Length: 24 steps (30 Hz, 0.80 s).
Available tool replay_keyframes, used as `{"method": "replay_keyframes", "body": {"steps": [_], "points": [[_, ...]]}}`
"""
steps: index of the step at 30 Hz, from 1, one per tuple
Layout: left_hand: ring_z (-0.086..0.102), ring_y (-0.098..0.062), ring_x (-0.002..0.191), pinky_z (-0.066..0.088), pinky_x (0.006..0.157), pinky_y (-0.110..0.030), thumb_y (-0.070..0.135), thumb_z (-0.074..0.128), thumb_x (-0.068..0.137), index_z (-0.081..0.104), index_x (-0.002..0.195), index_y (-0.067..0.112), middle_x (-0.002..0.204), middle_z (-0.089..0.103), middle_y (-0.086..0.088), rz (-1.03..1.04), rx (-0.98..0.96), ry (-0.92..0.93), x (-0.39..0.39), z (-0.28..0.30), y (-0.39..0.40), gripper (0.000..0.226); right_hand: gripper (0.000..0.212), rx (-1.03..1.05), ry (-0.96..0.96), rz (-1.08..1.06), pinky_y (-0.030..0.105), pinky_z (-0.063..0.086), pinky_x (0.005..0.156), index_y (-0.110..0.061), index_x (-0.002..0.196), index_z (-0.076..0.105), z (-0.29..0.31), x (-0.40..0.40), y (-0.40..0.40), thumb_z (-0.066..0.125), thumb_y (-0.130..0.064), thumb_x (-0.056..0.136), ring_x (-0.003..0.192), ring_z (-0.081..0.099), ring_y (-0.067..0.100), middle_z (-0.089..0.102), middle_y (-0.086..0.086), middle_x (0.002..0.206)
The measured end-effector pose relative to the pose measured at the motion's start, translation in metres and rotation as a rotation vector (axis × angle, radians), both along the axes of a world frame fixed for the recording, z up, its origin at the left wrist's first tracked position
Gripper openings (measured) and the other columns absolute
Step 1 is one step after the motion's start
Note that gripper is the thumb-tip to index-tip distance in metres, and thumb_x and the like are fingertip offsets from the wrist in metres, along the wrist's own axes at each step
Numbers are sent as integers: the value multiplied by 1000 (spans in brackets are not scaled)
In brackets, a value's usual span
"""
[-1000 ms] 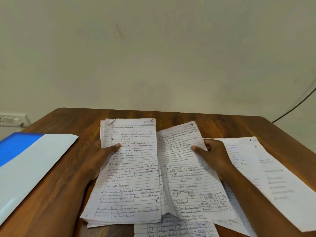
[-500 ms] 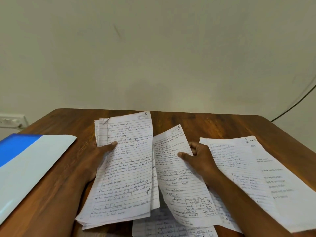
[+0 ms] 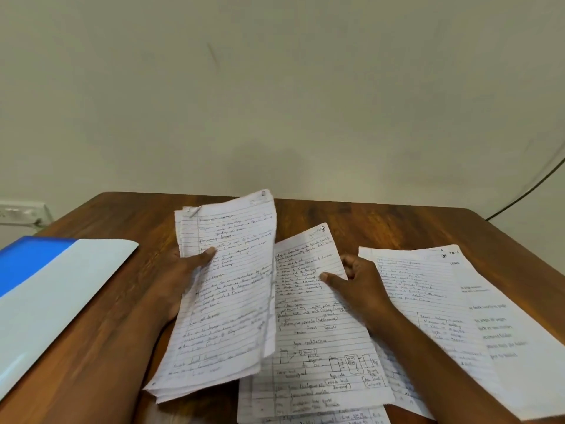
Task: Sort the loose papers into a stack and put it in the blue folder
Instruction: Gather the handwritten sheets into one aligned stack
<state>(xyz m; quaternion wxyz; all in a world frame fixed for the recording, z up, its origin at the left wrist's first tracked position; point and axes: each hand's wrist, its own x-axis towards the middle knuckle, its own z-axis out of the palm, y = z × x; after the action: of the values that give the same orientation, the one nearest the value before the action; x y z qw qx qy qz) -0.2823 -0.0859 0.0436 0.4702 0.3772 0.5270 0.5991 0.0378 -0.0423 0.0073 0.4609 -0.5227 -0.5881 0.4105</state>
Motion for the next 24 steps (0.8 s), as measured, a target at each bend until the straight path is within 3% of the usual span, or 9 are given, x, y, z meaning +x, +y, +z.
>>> {"method": "replay_keyframes", "body": {"steps": [3, 6, 9, 15, 19, 22, 24], "points": [[69, -11, 89, 54, 73, -26, 24, 81, 88, 68, 99, 26, 105, 74, 2, -27, -53, 82, 12, -2, 7, 17, 26, -1, 6, -3, 50, 64, 89, -24, 108, 74, 1, -1, -1, 84, -12, 87, 93, 80, 17, 82, -3, 101], [64, -2, 75, 48, 56, -15, 18, 72, 98, 62, 93, 26, 95, 70, 8, -40, -72, 171, 30, -3, 9, 13, 24, -2, 24, -2, 49, 63, 89, -24, 108, 74, 3, -1, -1, 83, -13, 88, 92, 80, 17, 82, -3, 100], [75, -12, 85, 57, 65, -25, 16, 73, 97, 70, 107, 19, 108, 78, -4, -32, -63, 218, 41, -8, 14, 10, 19, 10, 28, -12, 46, 63, 90, -23, 109, 74, 3, -1, 0, 80, -16, 92, 93, 79, 13, 82, -6, 100], [75, -21, 105, 62, 92, -50, 13, 72, 98, 66, 123, 26, 115, 77, 1, -13, 31, 314, 69, -11, 5, 29, 7, 14, 25, -65, 40, 61, 92, -23, 102, 77, 4, -2, 3, 71, -21, 100, 97, 77, 11, 81, -11, 99], [78, -19, 99, 64, 89, -50, 15, 69, 100, 69, 128, 17, 110, 80, 1, -39, 50, 379, 78, -12, 0, 28, 15, -4, 101, -59, 43, 61, 94, -15, 100, 77, 5, -2, 4, 63, -15, 104, 101, 77, 23, 82, 0, 99], [78, -17, 100, 64, 88, -48, 17, 68, 101, 67, 131, 18, 114, 79, 2, -60, 65, 412, 84, -13, -3, 30, 20, -51, 237, -5, 29, 62, 80, -11, 105, 75, 10, -5, -3, 55, -10, 107, 100, 78, 19, 82, 0, 101], [77, -17, 102, 64, 88, -47, 21, 68, 101, 64, 133, 19, 119, 78, 2, -57, 68, 429, 87, -14, -3, 33, 23, -53, 233, 11, 27, 60, 80, -14, 106, 76, 13, -5, -6, 53, -14, 109, 100, 78, 16, 82, -3, 101]]}}
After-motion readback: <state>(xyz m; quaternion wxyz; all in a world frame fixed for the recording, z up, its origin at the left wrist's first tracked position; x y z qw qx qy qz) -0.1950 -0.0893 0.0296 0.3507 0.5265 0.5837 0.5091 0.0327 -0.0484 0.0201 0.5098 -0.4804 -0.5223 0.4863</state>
